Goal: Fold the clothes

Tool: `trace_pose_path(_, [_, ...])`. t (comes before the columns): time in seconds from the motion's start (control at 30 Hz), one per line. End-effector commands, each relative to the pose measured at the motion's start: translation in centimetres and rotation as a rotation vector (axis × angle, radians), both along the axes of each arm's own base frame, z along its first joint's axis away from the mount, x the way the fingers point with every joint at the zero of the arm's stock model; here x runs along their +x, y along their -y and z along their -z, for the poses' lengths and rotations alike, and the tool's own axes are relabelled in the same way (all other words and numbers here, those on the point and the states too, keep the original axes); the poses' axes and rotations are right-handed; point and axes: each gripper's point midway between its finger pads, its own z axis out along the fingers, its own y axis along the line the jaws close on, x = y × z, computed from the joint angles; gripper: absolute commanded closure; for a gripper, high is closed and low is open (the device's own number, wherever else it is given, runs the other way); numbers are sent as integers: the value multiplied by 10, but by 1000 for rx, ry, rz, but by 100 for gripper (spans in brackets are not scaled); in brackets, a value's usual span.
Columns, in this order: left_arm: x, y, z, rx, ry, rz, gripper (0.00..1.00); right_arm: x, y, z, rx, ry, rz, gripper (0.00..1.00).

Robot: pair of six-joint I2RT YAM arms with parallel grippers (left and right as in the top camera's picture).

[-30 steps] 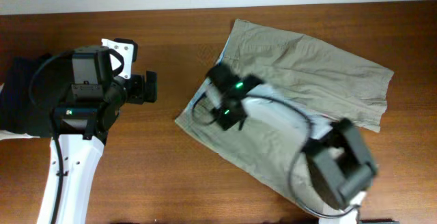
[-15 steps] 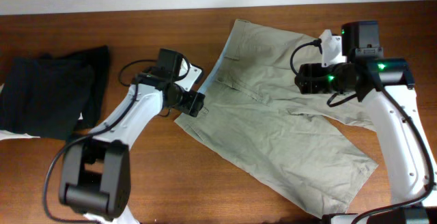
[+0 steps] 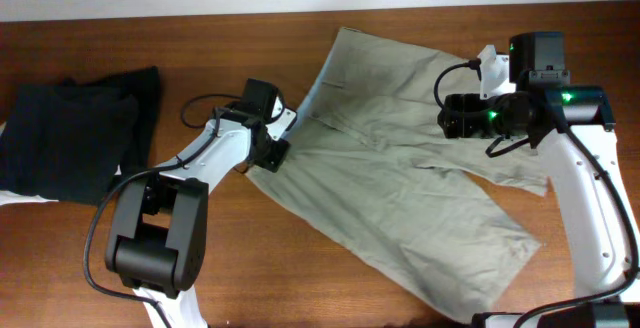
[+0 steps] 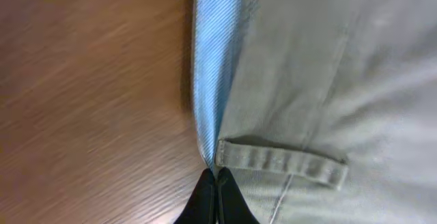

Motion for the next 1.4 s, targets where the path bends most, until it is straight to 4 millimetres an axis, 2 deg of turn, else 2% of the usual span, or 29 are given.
trace_pose_path(0.0, [-5,-111,1,346,8,-348,100,2,6,-1,-19,1,16,19])
trace_pose_path(0.07, [-20,-146,4,323,-58,-502,100,3,6,4,-17,-17,18,17])
trace_pose_path(0.13, [-33,-157,10,238,-139,-559,100,3,6,12,-17,-44,18,16])
trace_pose_path(0.2, [-42,-157,14,166,-193,-583,100,2,8,24,-17,-96,54,16])
trace_pose_path(0.3, [-46,-151,8,126,-215,-578,100,-6,31,62,-80,-265,270,17])
trace_pose_path(0.37, [-46,-147,0,123,-199,-568,98,-9,35,86,-78,-360,315,23])
trace_pose_path(0.4, [-44,-144,-7,119,-182,-561,91,-9,37,102,-80,-410,320,34])
trace_pose_path(0.5, [-39,-137,-36,99,-109,-544,79,-2,43,143,-79,-491,356,47])
trace_pose_path(0.53, [-38,-136,-47,91,-80,-544,76,2,46,153,-78,-495,362,48])
trace_pose_path(0.67, [-35,-136,-97,51,54,-549,57,4,51,184,-69,-554,406,51])
trace_pose_path(0.73, [-35,-136,-123,29,127,-550,52,3,51,194,-68,-577,406,52])
trace_pose_path(0.83, [-37,-136,-144,11,187,-552,47,-3,49,207,-66,-621,419,61])
trace_pose_path(0.87, [-37,-136,-149,7,201,-552,46,-8,49,212,-67,-638,424,67])
trace_pose_path(0.93, [-38,-136,-154,3,216,-552,45,-18,48,219,-71,-672,427,81])
trace_pose_path(0.97, [-38,-136,-155,2,218,-552,45,-24,48,223,-74,-689,426,84])
trace_pose_path(1.03, [-38,-136,-155,2,219,-552,45,-46,45,223,-89,-771,413,96])
trace_pose_path(1.1, [-38,-136,-155,2,219,-552,45,-64,52,216,-148,-834,397,96])
trace_pose_path(1.2, [-38,-136,-155,2,220,-552,45,-65,65,208,-196,-819,401,96])
trace_pose_path(1.23, [-38,-136,-155,2,219,-552,45,-56,71,199,-185,-777,401,92])
trace_pose_path(1.27, [-38,-136,-155,2,219,-552,44,-47,75,191,-180,-741,390,78])
trace_pose_path(1.33, [-38,-136,-155,1,219,-552,39,-26,86,171,-157,-650,390,59])
trace_pose_path(1.37, [-38,-136,-155,-1,218,-551,38,-12,93,157,-134,-590,413,52])
